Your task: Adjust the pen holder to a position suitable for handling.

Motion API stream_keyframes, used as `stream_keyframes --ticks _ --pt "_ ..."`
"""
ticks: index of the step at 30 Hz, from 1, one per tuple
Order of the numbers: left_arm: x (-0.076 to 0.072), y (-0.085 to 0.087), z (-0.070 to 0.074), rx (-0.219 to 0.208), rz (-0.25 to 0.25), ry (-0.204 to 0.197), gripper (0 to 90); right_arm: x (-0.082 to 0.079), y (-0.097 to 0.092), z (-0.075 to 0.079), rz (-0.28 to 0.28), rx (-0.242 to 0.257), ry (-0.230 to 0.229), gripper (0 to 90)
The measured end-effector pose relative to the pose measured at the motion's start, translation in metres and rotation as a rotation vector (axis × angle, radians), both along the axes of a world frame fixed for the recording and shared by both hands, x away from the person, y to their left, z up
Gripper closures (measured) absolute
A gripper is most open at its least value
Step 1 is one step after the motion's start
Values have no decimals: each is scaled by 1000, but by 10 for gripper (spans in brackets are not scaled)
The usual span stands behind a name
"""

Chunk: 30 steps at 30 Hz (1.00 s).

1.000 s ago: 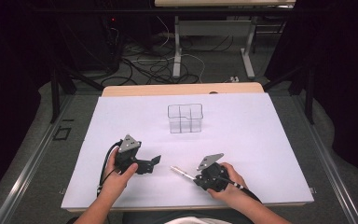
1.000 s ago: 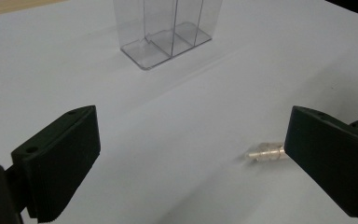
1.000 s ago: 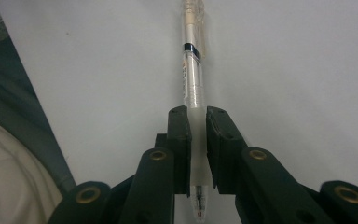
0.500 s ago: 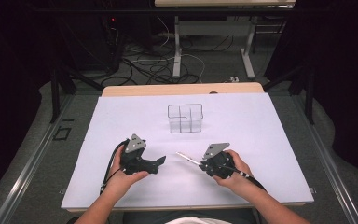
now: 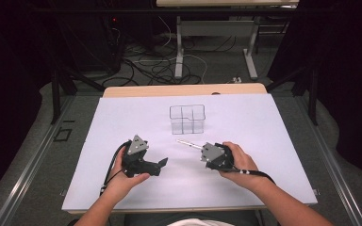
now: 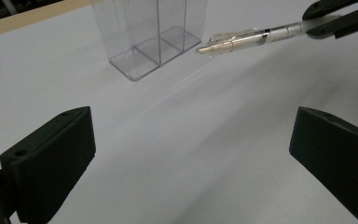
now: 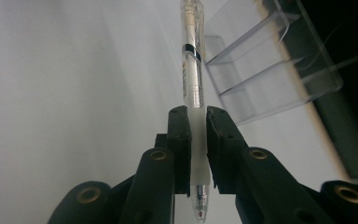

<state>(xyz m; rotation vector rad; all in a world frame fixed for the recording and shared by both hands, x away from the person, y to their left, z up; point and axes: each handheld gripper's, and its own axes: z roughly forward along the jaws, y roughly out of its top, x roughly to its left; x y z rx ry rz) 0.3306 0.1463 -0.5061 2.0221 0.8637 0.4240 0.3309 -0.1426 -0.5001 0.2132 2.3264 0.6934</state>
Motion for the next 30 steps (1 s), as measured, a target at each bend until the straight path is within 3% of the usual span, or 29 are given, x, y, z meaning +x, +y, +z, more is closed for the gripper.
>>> stream_keyframes --ticks 2,4,5,6,7,12,15,17,21,26,30 --pt "0 1 0 1 -4 -1 0 -4 3 2 57 -92 -112 800" --pt "0 1 1 1 -6 4 3 -7 5 3 107 -153 -207 800" --pt "0 1 0 -4 -8 7 13 -10 7 5 149 -234 -288 800" --pt "1 1 1 -5 -9 12 18 -12 8 6 166 -268 -327 800" --pt "1 1 0 -8 -9 13 18 -12 8 6 166 -268 -327 800" --pt "2 1 3 -2 -12 9 31 -16 13 8 245 -422 -456 801" --pt "4 1 7 8 -14 7 59 -18 15 9 284 -535 -498 800" --pt "7 -1 9 12 -22 1 111 -18 16 10 296 -574 -511 800" --pt "12 -4 18 30 -50 20 182 -18 19 17 314 -589 -539 800" --pt "18 -14 34 92 -91 -35 328 -17 23 23 332 -594 -572 800" --pt "24 -25 45 155 -139 -59 375 -18 24 22 335 -603 -571 800"
